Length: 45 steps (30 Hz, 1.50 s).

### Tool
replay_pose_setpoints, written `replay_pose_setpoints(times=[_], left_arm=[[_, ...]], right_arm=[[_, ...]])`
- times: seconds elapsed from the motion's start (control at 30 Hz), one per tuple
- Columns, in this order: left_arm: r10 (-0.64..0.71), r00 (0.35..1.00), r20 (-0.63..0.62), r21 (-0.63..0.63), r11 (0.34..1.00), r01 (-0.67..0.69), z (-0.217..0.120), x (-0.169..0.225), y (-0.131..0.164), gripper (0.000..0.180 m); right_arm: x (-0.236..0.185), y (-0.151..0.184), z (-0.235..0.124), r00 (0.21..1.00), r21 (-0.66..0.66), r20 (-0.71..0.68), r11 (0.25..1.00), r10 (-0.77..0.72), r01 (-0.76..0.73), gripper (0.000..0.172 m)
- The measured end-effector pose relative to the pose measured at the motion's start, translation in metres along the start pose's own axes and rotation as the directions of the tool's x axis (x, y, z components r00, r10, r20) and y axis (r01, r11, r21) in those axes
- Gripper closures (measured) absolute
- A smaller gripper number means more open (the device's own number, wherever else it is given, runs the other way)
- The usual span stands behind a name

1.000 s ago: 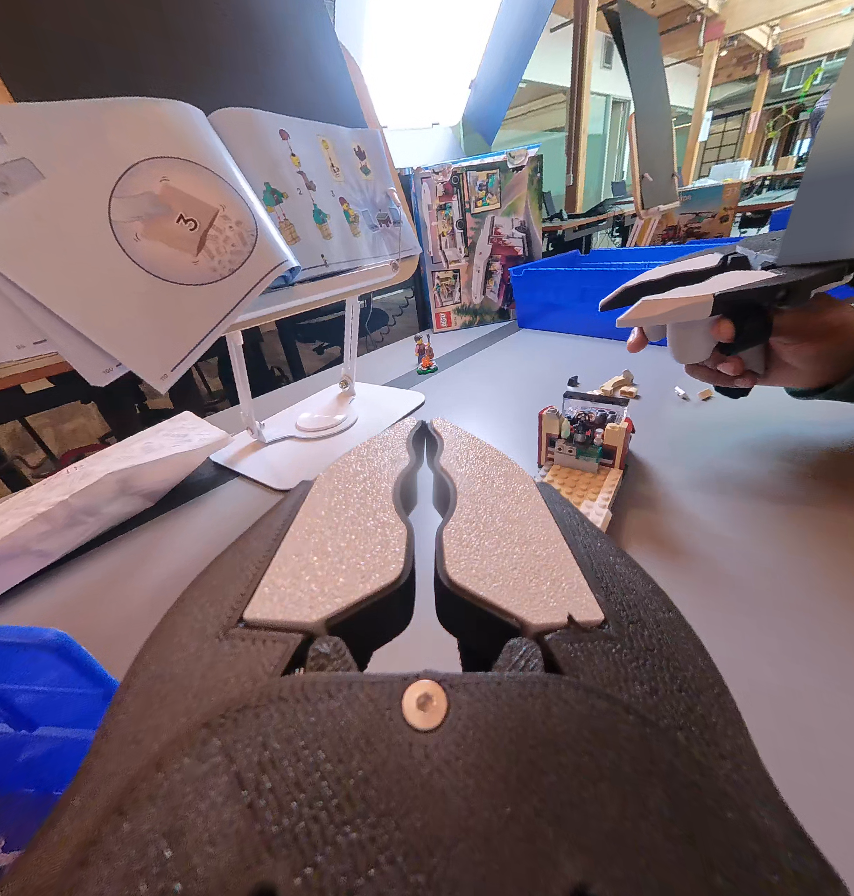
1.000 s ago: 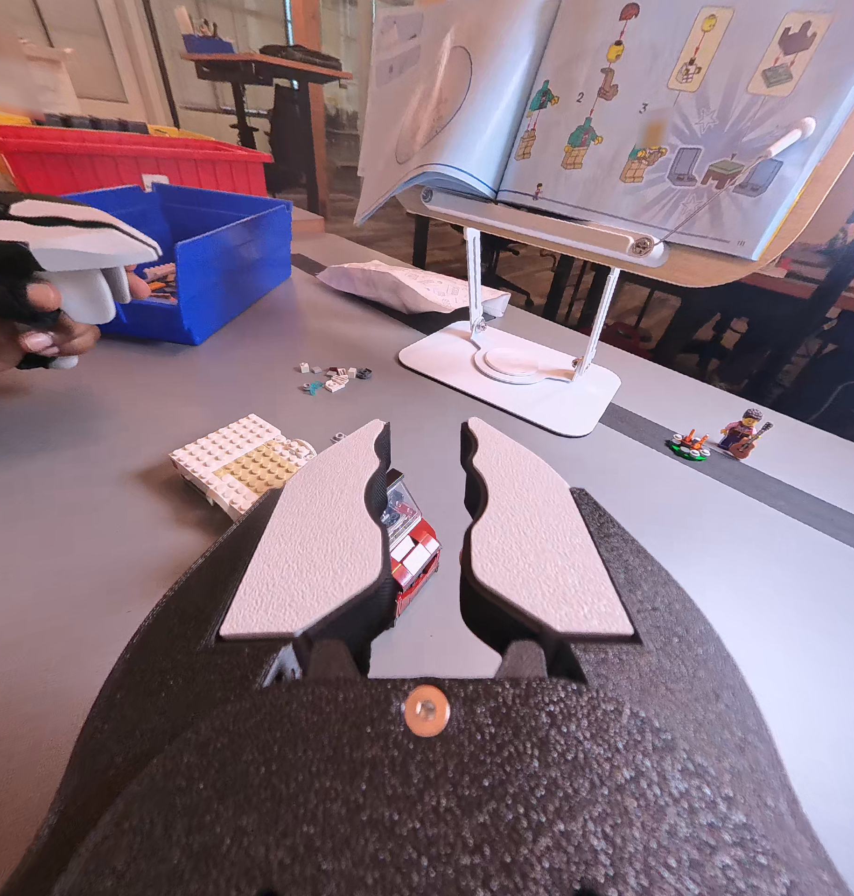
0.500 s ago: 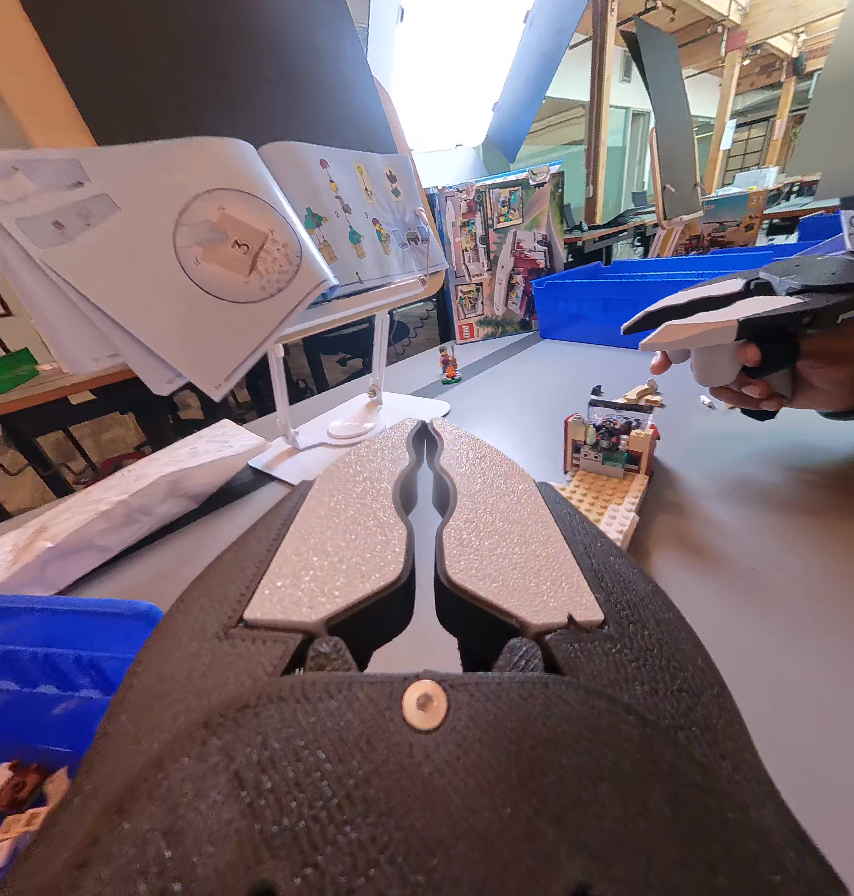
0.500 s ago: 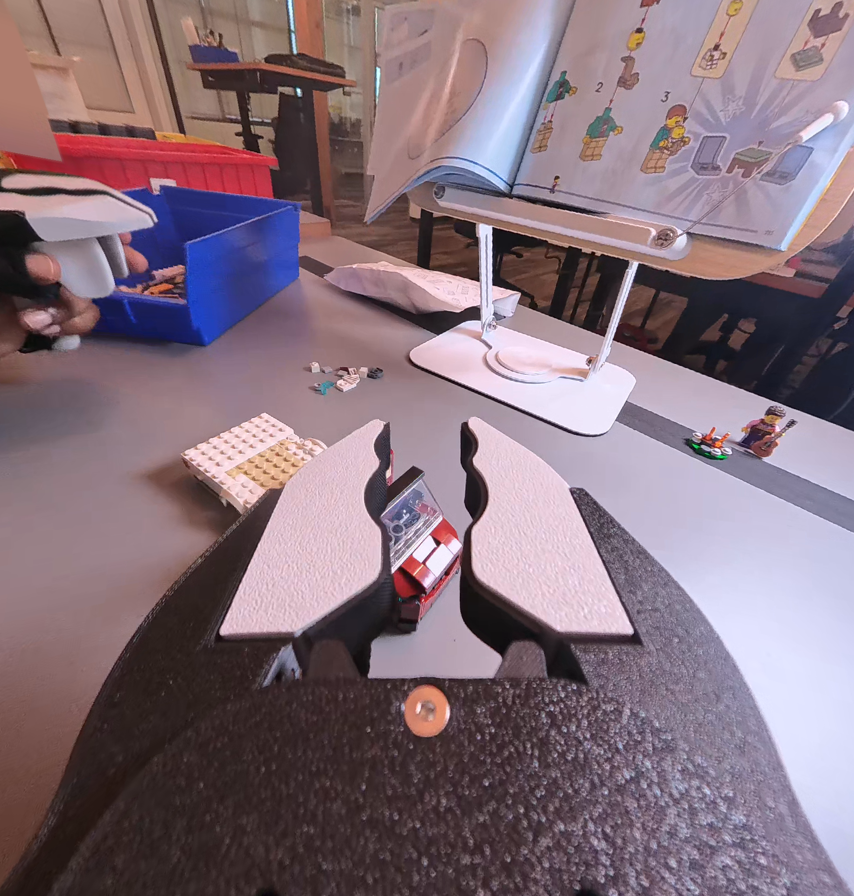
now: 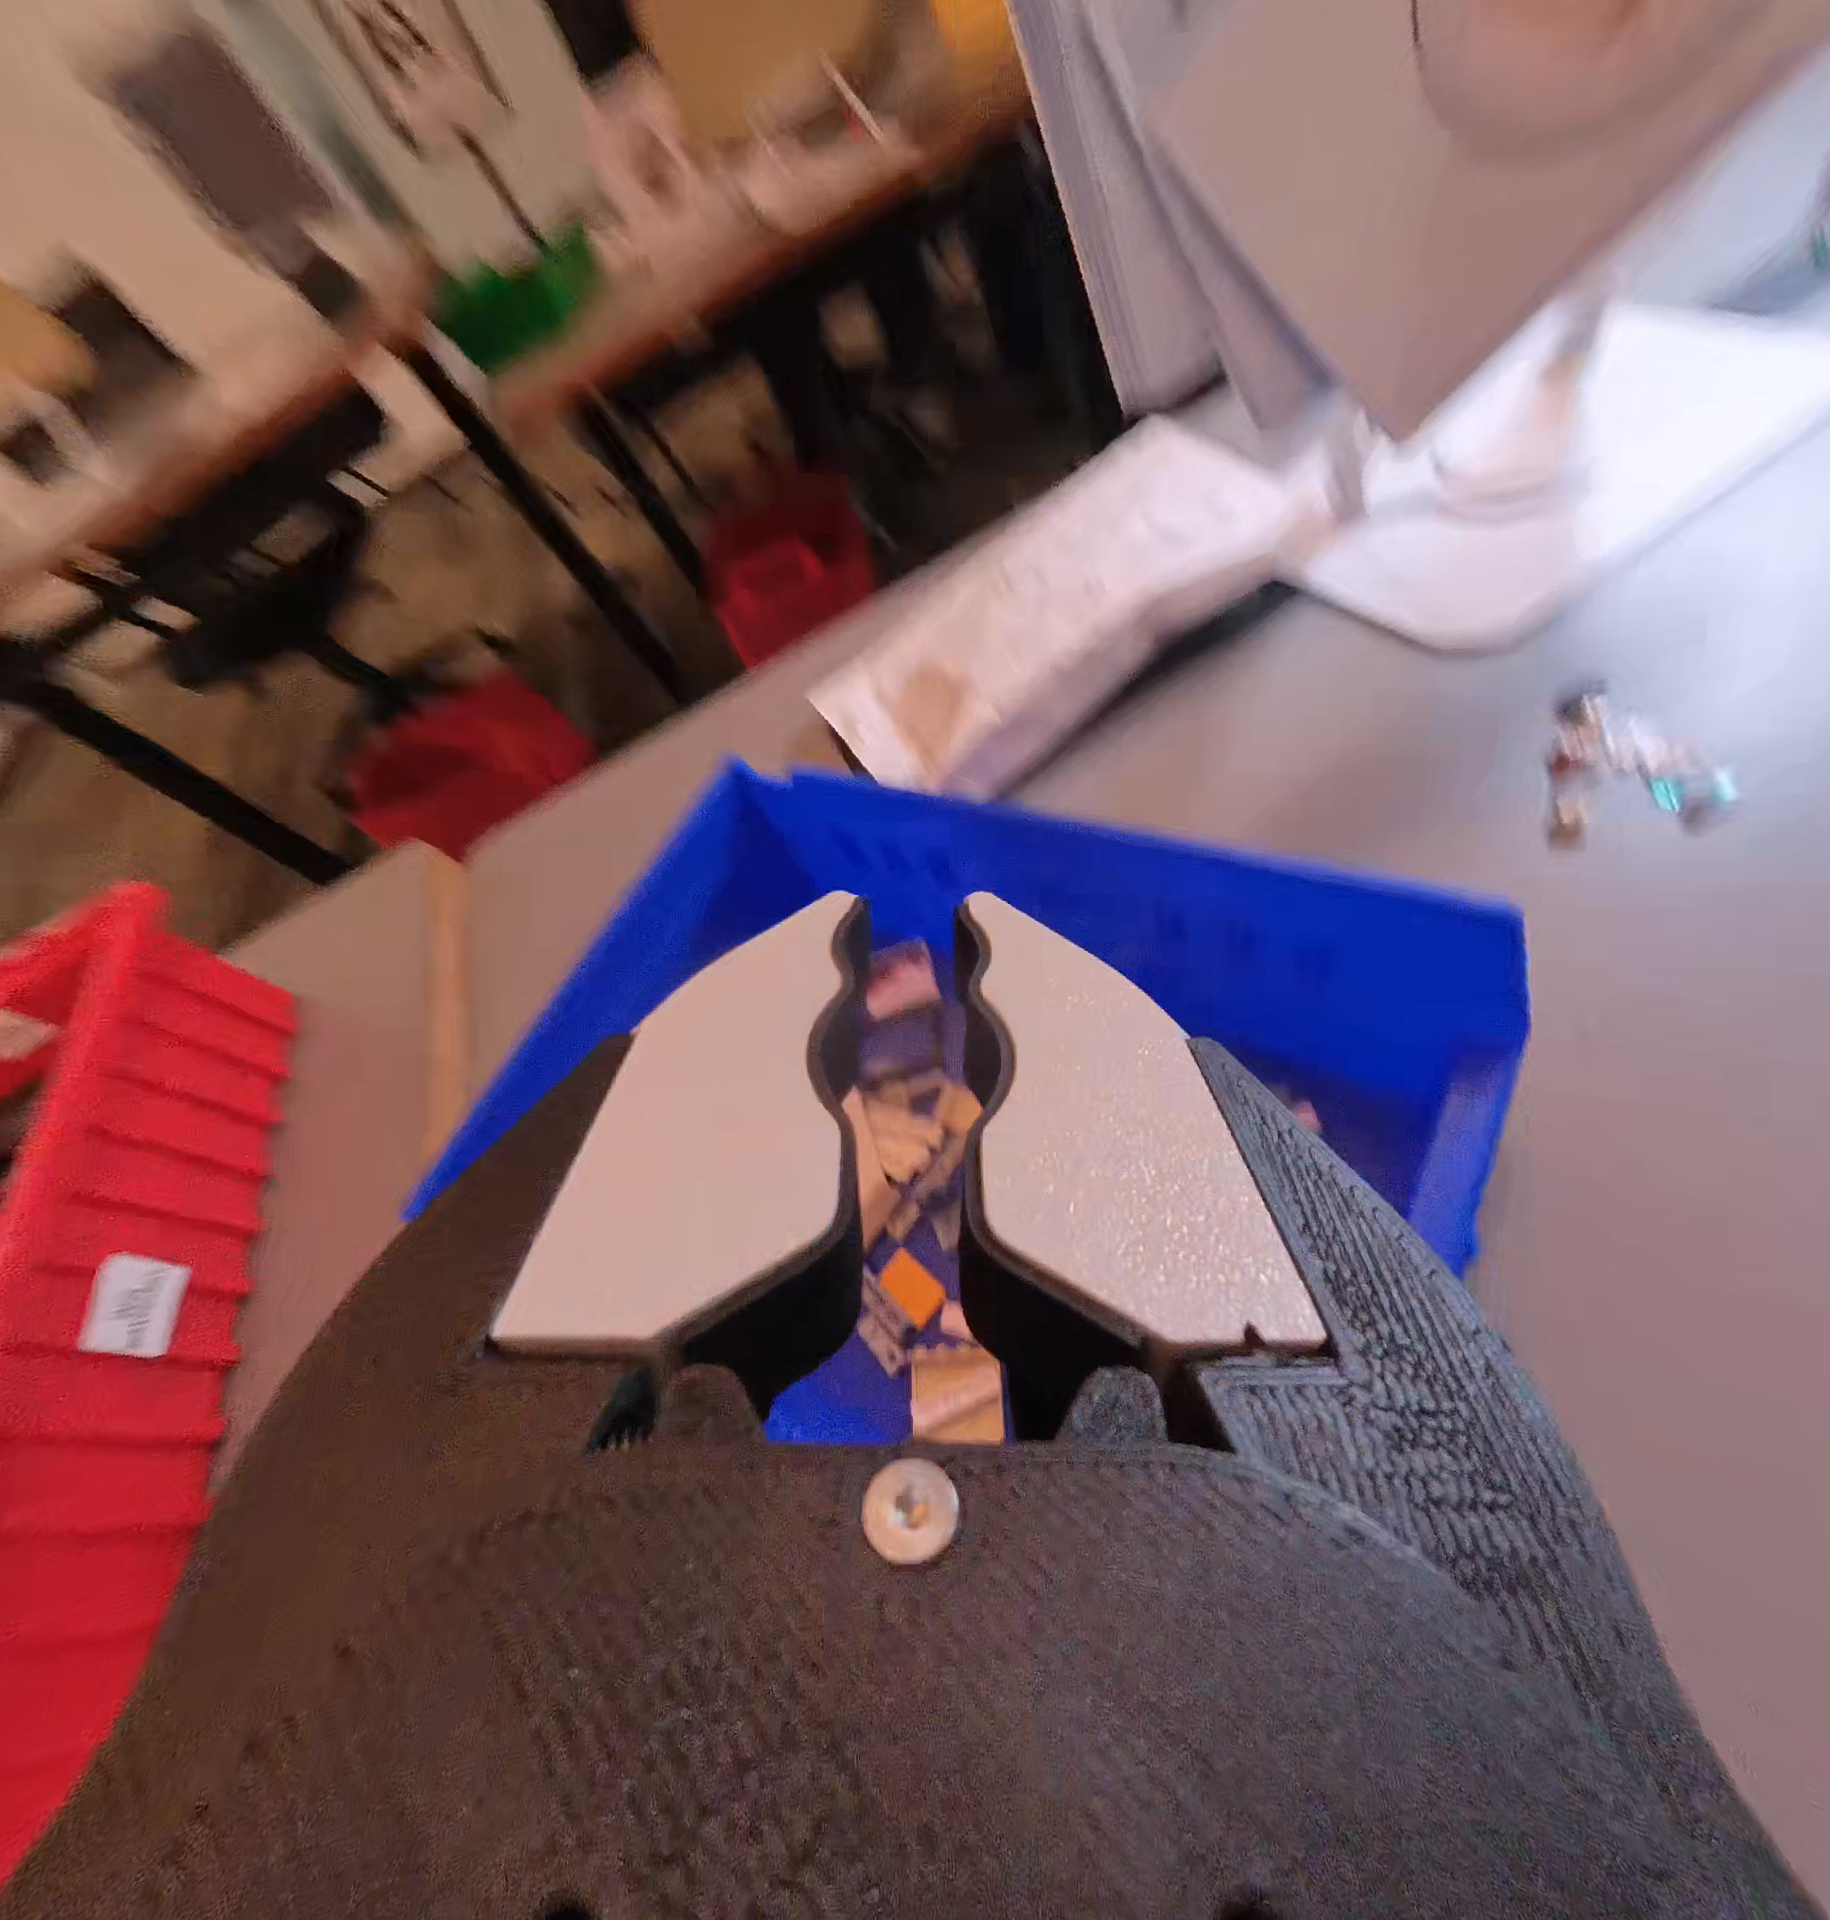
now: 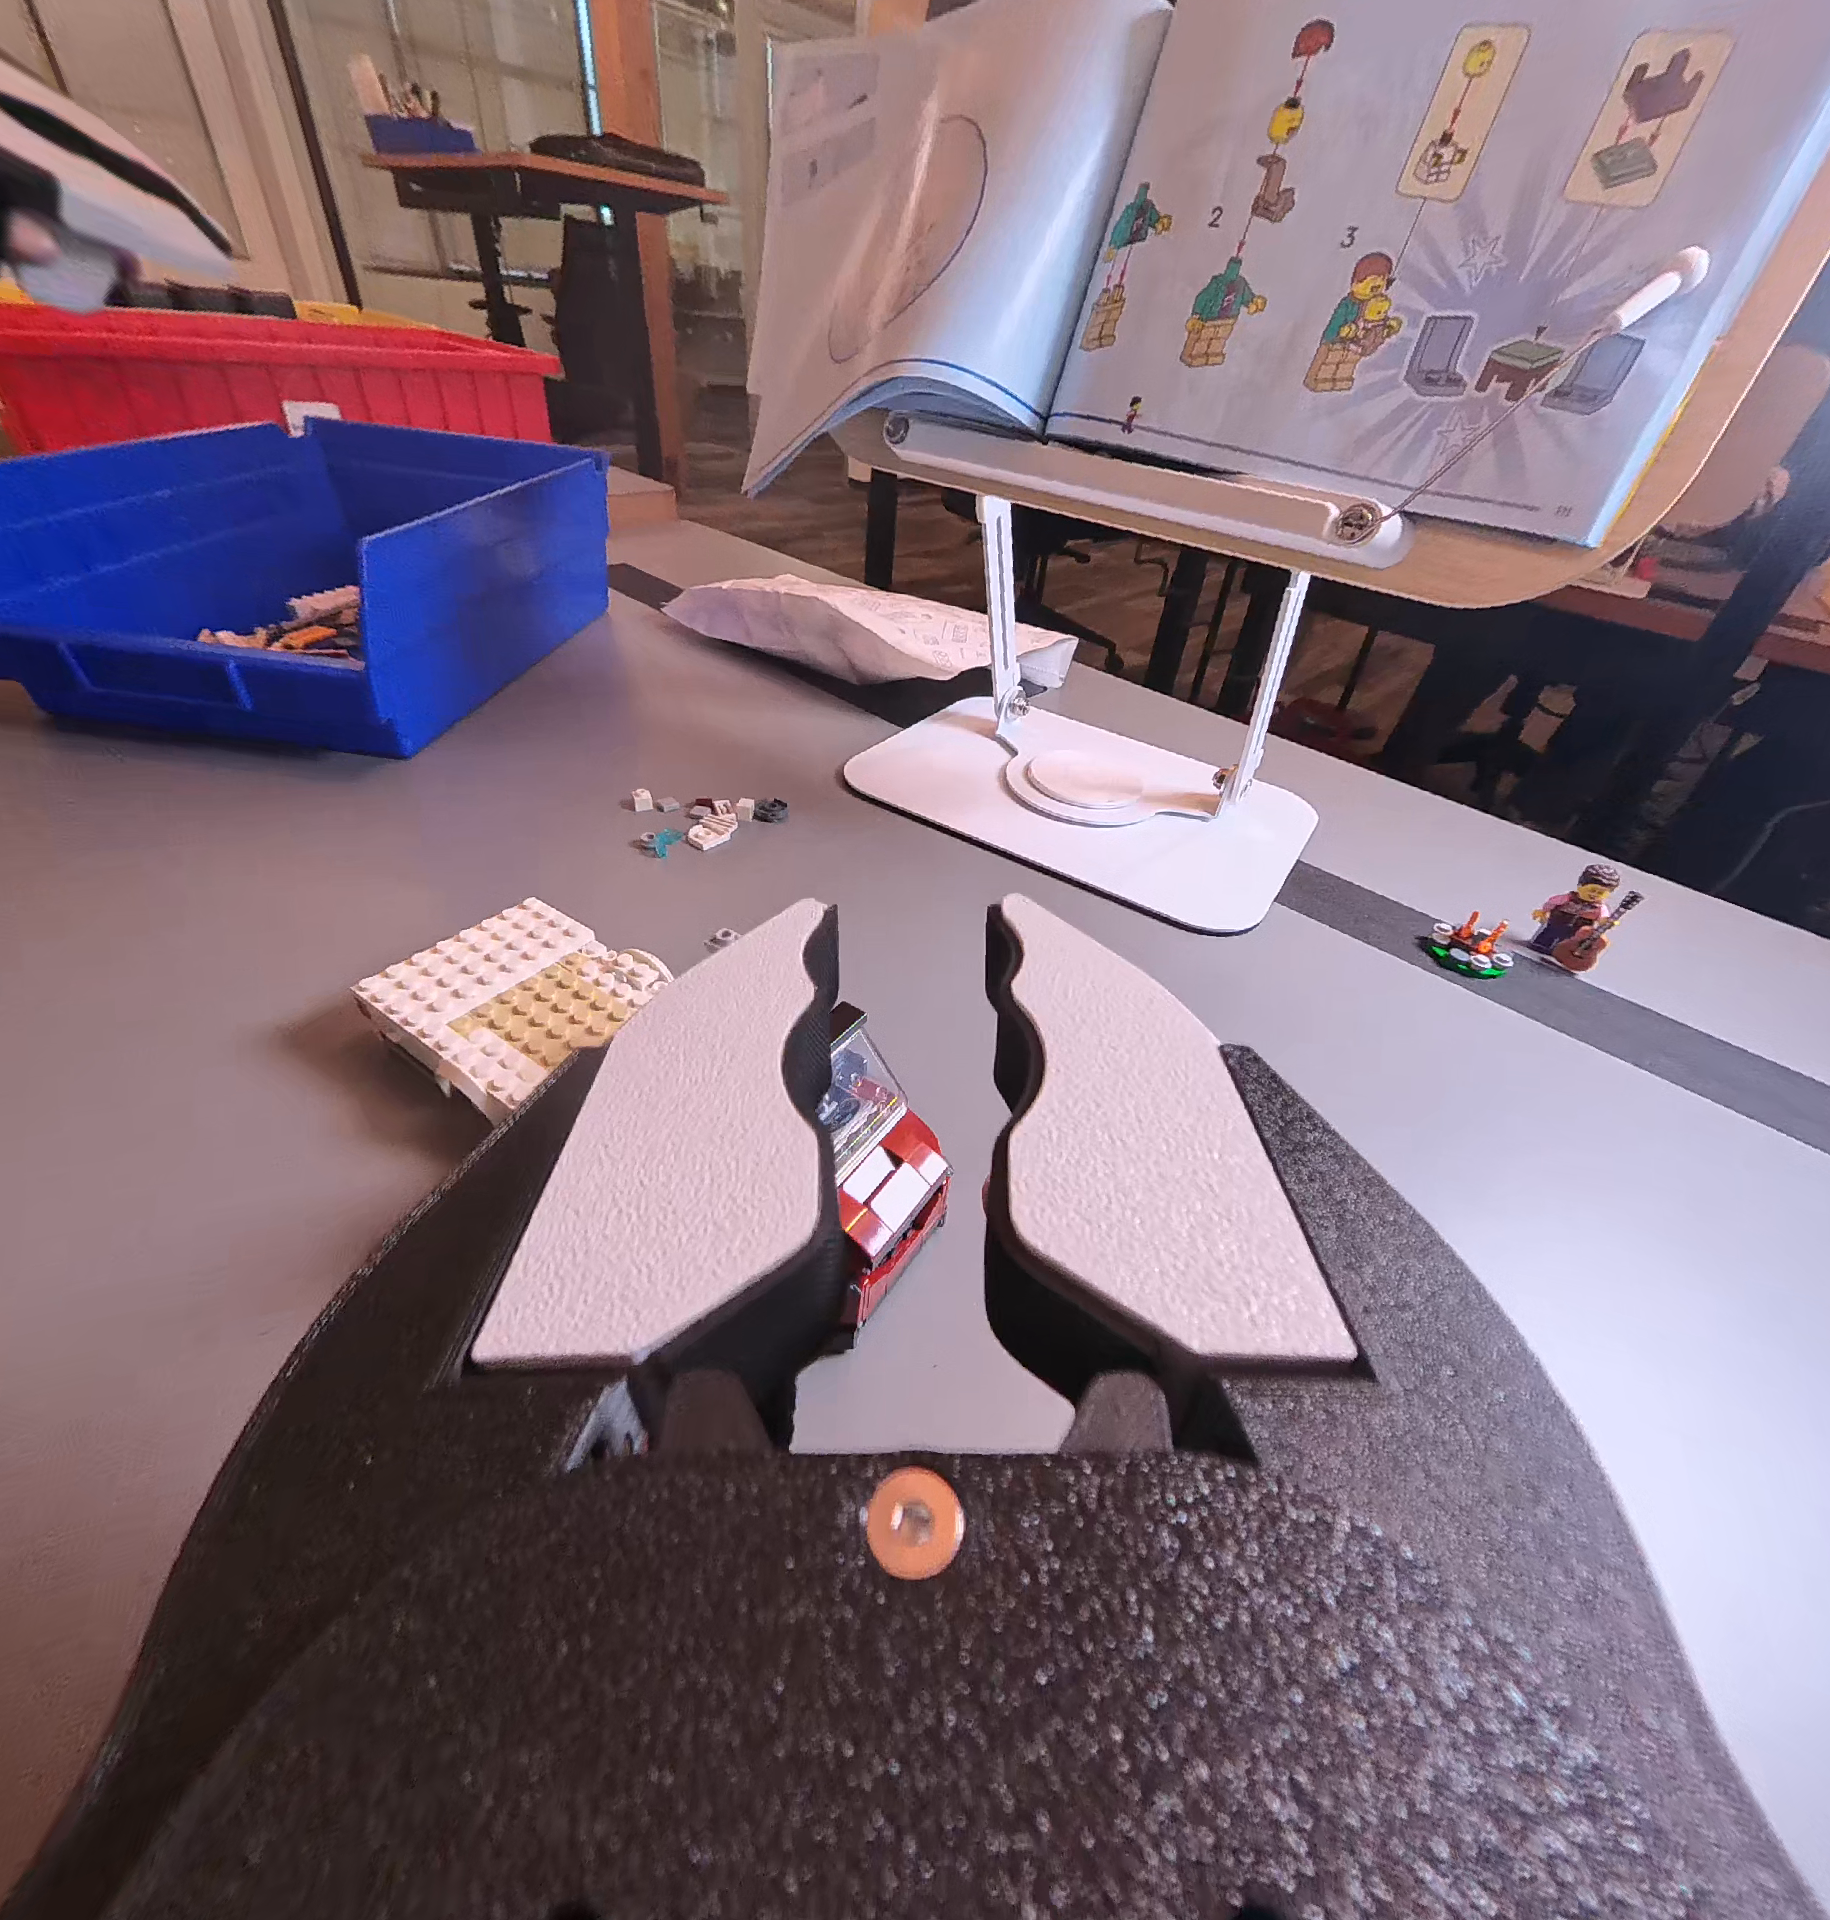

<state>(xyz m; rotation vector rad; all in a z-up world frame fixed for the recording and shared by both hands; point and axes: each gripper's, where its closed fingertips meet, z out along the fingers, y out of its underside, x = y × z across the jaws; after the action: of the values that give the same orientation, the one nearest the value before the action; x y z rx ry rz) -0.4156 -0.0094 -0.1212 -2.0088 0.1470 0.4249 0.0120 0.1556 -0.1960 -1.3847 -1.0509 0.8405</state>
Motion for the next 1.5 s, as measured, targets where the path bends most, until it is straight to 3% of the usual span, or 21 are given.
replay_pose_setpoints(times=[0.1, 0.17, 0.23, 0.33, 0.47, 0.63, 0.8, 0.9, 1.0, 1.1, 1.27, 1.5], left_arm=[[0.038, 0.963, -0.267, -0.3, 0.946, -0.121, 0.033, 0.012, 0.056, 0.163], [0.07, 0.872, -0.485, -0.413, 0.861, -0.298, 0.035, 0.034, 0.093, 0.166], [0.086, 0.761, -0.643, -0.481, 0.728, -0.488, 0.023, 0.05, 0.129, 0.164], [0.108, 0.719, -0.686, -0.538, 0.59, -0.602, 0.021, 0.049, 0.155, 0.159], [0.093, 0.685, -0.722, -0.528, 0.566, -0.633, 0.026, 0.059, 0.164, 0.152], [0.154, 0.679, -0.718, -0.488, 0.585, -0.648, 0.05, 0.068, 0.161, 0.146], [0.29, 0.73, -0.619, -0.394, 0.689, -0.608, 0.087, 0.056, 0.125, 0.152], [0.236, 0.749, -0.619, -0.365, 0.758, -0.541, 0.103, 0.064, 0.111, 0.159], [0.18, 0.742, -0.646, -0.389, 0.758, -0.523, 0.113, 0.074, 0.115, 0.158], [0.129, 0.722, -0.679, -0.429, 0.728, -0.534, 0.116, 0.082, 0.127, 0.157], [0.13, 0.715, -0.687, -0.415, 0.738, -0.532, 0.116, 0.083, 0.125, 0.18], [0.111, 0.779, -0.618, -0.347, 0.85, -0.396, 0.092, 0.069, 0.095, 0.18]], right_arm=[[-0.001, 0.002, 0.0, 1.0, -0.007, 0.001, 1.0, -0.009, 0.009, 0.145], [0.0, 0.003, -0.001, 1.0, -0.014, -0.001, 1.0, -0.011, 0.011, 0.146], [0.0, 0.004, -0.001, 1.0, -0.019, -0.011, 1.0, -0.021, 0.021, 0.146], [0.002, 0.005, -0.001, 0.997, -0.025, -0.028, 0.998, -0.065, 0.065, 0.146], [0.002, 0.009, 0.003, 0.997, -0.04, -0.021, 0.997, -0.073, 0.072, 0.146], [0.003, 0.009, 0.002, 0.997, -0.04, -0.026, 0.996, -0.076, 0.075, 0.146], [0.004, 0.009, 0.001, 0.997, -0.041, -0.033, 0.996, -0.075, 0.074, 0.147], [0.002, 0.011, 0.002, 0.997, -0.049, -0.026, 0.996, -0.075, 0.074, 0.147], [0.0, 0.012, 0.003, 0.996, -0.056, -0.022, 0.995, -0.083, 0.081, 0.147], [0.0, 0.011, 0.002, 0.995, -0.056, -0.025, 0.994, -0.099, 0.097, 0.147], [0.0, 0.009, 0.0, 0.994, -0.051, -0.024, 0.993, -0.105, 0.104, 0.148], [-0.004, 0.003, -0.005, 0.994, -0.026, -0.003, 0.994, -0.111, 0.111, 0.148]])
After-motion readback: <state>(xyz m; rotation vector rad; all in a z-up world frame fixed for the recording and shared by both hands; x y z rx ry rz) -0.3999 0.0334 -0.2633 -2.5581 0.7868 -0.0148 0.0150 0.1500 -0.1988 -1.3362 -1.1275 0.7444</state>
